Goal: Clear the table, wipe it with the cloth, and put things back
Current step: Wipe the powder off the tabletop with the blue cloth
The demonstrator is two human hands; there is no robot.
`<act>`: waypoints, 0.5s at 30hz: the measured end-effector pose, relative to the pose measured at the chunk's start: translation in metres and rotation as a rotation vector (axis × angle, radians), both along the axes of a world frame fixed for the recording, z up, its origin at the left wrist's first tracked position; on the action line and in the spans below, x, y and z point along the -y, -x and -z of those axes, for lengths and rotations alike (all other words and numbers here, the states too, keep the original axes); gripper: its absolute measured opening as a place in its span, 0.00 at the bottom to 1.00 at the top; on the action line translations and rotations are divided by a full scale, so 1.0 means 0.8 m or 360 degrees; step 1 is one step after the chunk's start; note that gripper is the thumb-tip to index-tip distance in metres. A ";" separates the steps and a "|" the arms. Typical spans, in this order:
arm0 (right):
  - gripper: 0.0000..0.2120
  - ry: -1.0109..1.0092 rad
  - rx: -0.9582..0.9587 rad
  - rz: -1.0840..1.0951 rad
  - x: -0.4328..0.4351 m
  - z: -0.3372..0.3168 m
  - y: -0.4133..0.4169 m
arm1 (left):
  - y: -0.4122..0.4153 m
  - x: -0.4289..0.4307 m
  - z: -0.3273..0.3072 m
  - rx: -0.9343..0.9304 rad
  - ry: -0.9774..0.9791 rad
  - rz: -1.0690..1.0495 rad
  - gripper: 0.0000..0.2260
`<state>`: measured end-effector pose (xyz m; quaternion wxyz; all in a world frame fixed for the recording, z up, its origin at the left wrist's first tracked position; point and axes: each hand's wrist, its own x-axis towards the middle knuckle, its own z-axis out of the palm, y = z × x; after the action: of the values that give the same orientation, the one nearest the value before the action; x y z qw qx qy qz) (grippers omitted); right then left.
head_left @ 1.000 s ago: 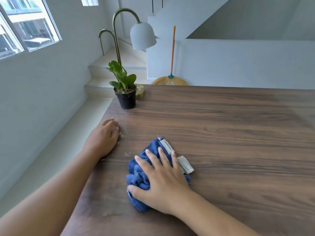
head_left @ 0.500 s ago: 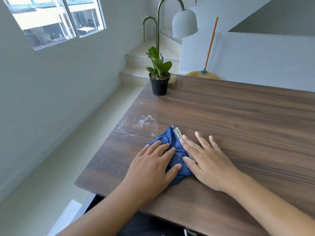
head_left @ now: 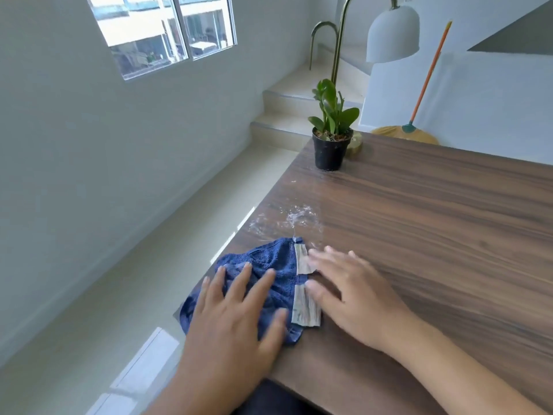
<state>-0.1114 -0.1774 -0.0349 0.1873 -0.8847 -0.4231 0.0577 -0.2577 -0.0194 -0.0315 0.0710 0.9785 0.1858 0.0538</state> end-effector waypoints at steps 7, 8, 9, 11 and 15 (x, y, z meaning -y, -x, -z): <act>0.38 0.0506 0.0152 0.0669 0.052 0.016 -0.076 | -0.092 -0.005 -0.001 -0.0220 -0.0158 0.0198 0.28; 0.38 0.0494 0.0133 0.0695 0.054 0.018 -0.077 | -0.114 -0.011 -0.001 -0.0241 -0.0162 0.0246 0.29; 0.38 0.0484 0.0124 0.0699 0.053 0.019 -0.077 | -0.137 -0.018 0.002 -0.0251 -0.0139 0.0268 0.29; 0.37 0.0485 0.0124 0.0703 0.050 0.018 -0.077 | -0.187 -0.029 0.006 -0.0291 -0.0175 0.0301 0.30; 0.36 0.0491 0.0113 0.0714 0.051 0.017 -0.074 | -0.256 -0.036 0.001 -0.0391 -0.0203 0.0328 0.31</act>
<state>-0.0520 -0.2179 -0.0488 0.0435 -0.9758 -0.2089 0.0475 -0.0533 0.0095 -0.0321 -0.0093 0.9941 0.0880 -0.0622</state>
